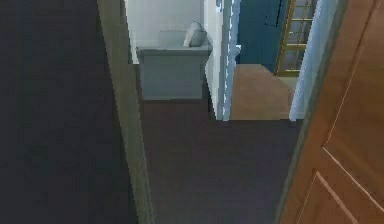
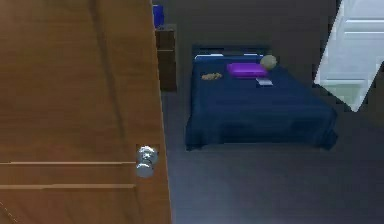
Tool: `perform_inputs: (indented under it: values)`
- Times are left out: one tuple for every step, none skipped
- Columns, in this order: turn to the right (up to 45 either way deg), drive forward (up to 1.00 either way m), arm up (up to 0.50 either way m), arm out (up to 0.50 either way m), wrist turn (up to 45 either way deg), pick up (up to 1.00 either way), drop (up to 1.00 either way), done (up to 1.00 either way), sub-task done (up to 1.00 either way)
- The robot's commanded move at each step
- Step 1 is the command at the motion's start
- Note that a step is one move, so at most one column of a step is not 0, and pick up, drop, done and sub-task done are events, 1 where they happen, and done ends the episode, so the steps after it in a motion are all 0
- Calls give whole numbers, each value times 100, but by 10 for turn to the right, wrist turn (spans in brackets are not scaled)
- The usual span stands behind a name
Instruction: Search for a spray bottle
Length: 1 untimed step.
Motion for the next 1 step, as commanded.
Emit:
perform_inputs:
  values:
    - [0,100,0,0,0,0,0,0,0]
